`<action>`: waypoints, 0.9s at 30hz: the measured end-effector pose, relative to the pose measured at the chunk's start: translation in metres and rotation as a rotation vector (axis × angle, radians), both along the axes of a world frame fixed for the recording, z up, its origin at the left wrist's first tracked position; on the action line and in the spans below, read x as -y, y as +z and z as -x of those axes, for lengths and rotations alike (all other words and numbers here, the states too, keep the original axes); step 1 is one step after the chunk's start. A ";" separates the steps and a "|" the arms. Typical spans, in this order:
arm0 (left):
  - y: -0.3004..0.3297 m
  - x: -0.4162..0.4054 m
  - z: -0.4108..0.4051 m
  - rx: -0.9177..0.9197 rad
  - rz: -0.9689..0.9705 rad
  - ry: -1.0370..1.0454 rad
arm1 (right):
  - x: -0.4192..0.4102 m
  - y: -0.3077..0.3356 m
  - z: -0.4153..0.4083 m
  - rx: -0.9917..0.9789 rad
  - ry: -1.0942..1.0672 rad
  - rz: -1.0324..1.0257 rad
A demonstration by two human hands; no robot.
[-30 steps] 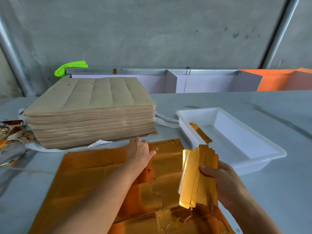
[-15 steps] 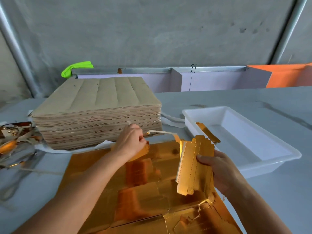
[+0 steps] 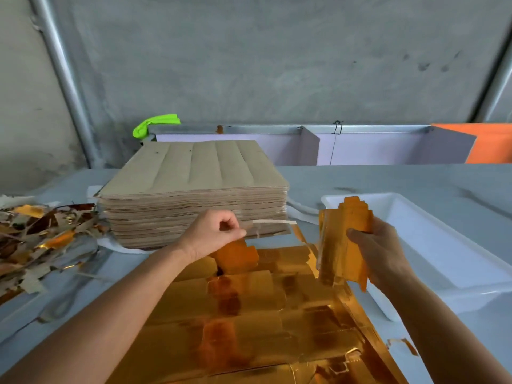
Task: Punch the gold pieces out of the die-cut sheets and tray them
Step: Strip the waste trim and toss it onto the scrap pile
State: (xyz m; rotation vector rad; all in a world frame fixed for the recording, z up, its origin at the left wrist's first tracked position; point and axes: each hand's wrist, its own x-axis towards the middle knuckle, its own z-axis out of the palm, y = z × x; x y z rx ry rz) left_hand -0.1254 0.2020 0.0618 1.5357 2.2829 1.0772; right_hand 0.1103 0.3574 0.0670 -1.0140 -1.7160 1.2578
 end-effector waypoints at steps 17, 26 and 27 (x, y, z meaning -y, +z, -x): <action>0.032 0.051 0.021 0.273 0.098 -0.168 | -0.022 -0.020 0.089 0.568 0.307 -0.562; 0.031 0.011 0.014 0.287 -0.087 -0.017 | 0.023 -0.027 0.112 0.265 0.599 -0.426; 0.030 0.006 0.010 0.260 -0.094 -0.002 | 0.024 -0.025 0.107 0.240 0.609 -0.417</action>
